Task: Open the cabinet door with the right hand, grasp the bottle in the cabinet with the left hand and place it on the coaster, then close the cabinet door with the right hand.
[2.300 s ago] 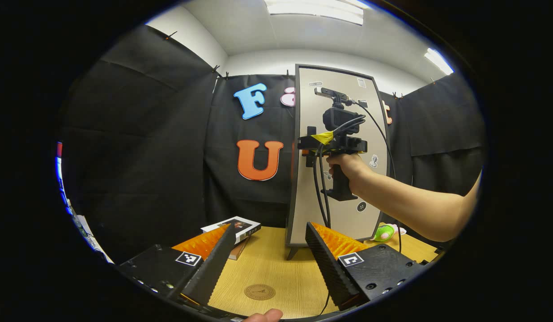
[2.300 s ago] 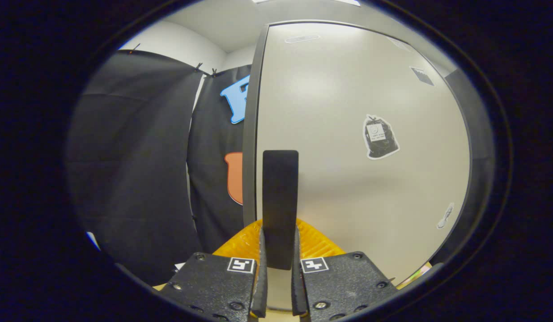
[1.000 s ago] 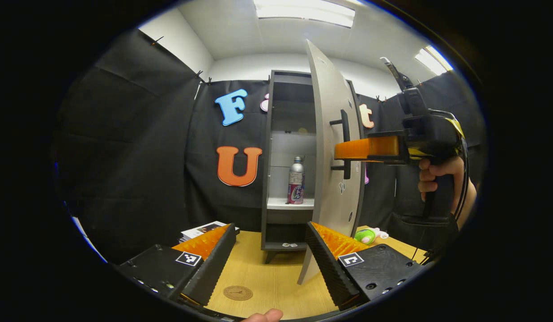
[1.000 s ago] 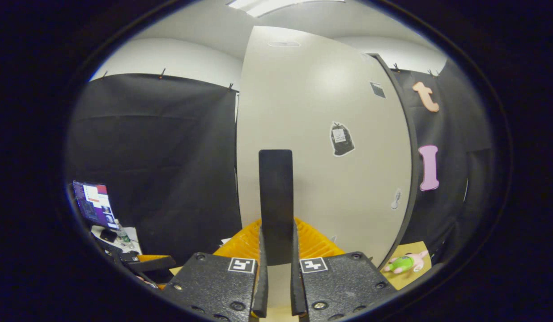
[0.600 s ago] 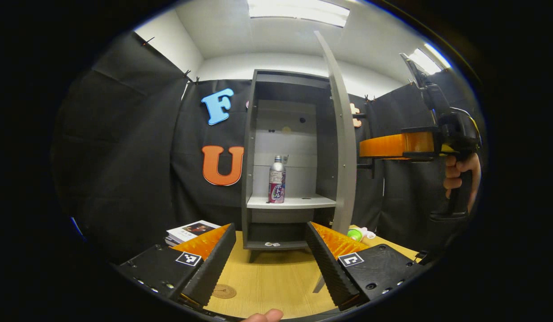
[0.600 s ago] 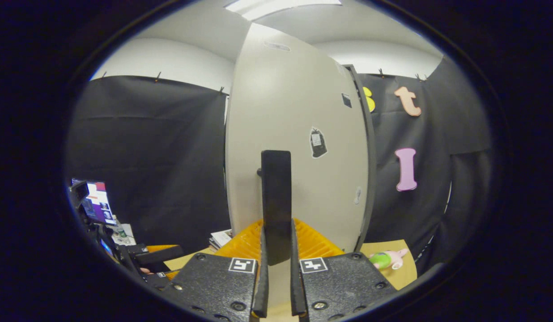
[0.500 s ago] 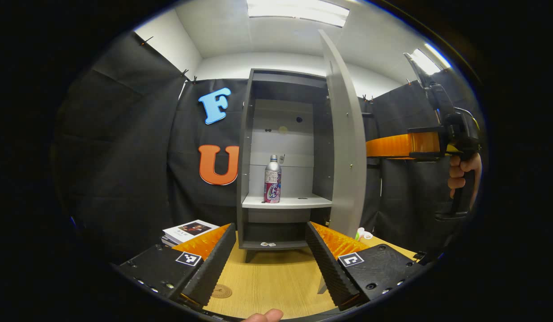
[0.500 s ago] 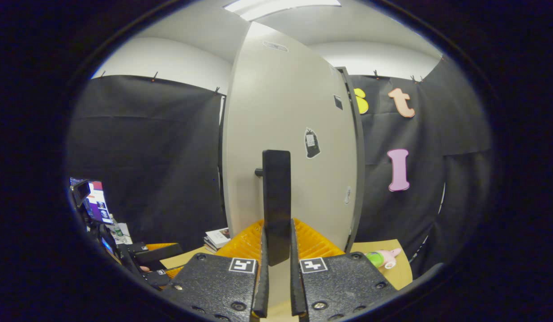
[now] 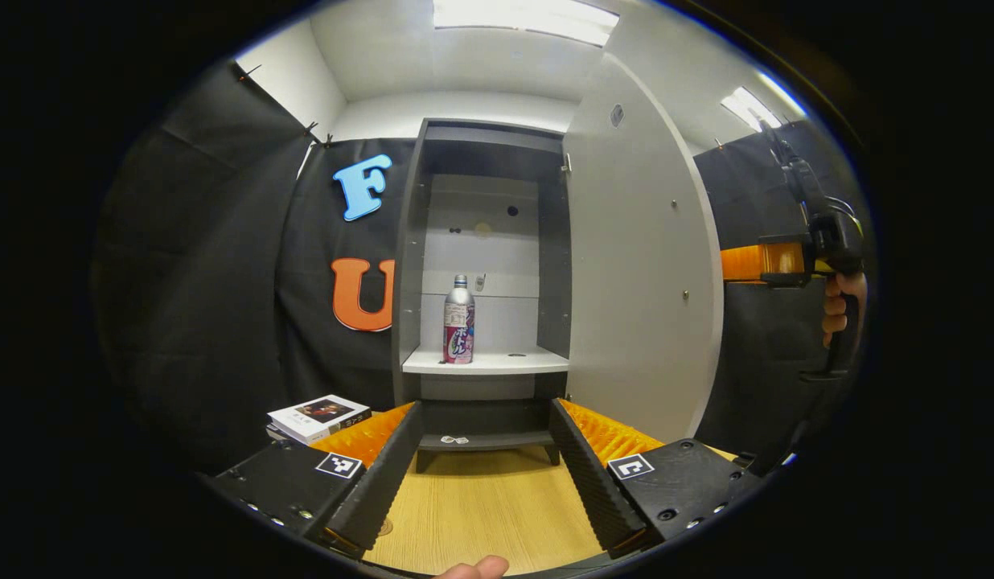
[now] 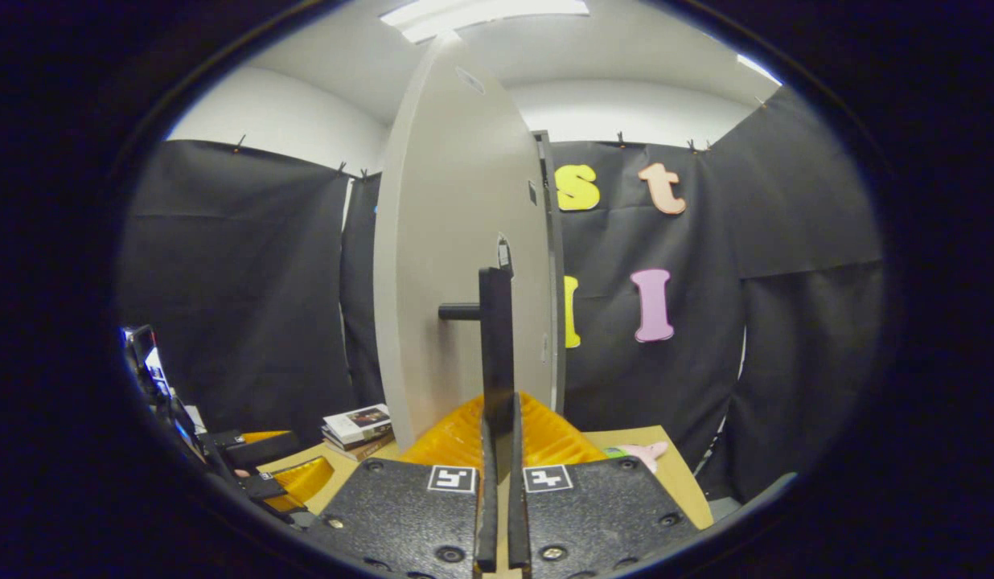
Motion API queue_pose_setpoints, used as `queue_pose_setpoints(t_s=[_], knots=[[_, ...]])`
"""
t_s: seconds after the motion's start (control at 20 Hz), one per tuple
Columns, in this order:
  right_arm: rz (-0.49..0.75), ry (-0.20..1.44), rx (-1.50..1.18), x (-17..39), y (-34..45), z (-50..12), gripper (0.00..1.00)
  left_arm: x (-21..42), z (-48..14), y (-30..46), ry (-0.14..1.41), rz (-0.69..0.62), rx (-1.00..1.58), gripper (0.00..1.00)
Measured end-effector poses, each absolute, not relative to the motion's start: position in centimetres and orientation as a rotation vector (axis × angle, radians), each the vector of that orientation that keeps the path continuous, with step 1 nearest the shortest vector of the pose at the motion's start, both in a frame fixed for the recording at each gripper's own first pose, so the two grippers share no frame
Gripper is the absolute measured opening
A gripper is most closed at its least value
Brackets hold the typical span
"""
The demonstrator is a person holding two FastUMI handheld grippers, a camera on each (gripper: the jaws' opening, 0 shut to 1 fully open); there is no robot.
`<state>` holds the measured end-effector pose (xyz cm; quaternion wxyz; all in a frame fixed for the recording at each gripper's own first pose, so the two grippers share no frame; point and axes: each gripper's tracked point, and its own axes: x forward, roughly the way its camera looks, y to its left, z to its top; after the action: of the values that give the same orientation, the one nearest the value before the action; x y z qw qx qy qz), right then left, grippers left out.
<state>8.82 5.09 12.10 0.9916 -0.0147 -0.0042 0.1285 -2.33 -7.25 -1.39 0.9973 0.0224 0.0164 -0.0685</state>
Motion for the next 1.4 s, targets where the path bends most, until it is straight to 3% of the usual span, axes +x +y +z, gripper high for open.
queue_pose_setpoints(t_s=[0.25, 0.4, 0.9, 1.15, 1.4], knots=[[0.138, -0.028, -0.039, 9.6, 0.4, 12.6, 0.04, -2.2, -1.9, -7.9, 0.044, -0.15, 0.05, 0.95], [0.186, -0.034, -0.018, 9.6, 1.1, 12.7, 0.04, -2.0, -2.0, -8.1, 0.051, -0.156, 0.054, 0.95], [0.099, -0.038, -0.003, 4.6, 0.0, 12.3, 0.04, -1.6, -2.3, -7.2, 0.06, -0.141, 0.055, 0.95], [0.184, -0.076, 0.008, 1.7, 3.9, 12.5, 0.04, -1.0, -2.2, -5.7, 0.052, -0.117, 0.053, 0.95], [0.257, -0.009, -0.012, 2.8, 8.1, 8.3, 0.04, -0.5, -1.8, -3.9, 0.035, -0.089, 0.058, 0.95]])
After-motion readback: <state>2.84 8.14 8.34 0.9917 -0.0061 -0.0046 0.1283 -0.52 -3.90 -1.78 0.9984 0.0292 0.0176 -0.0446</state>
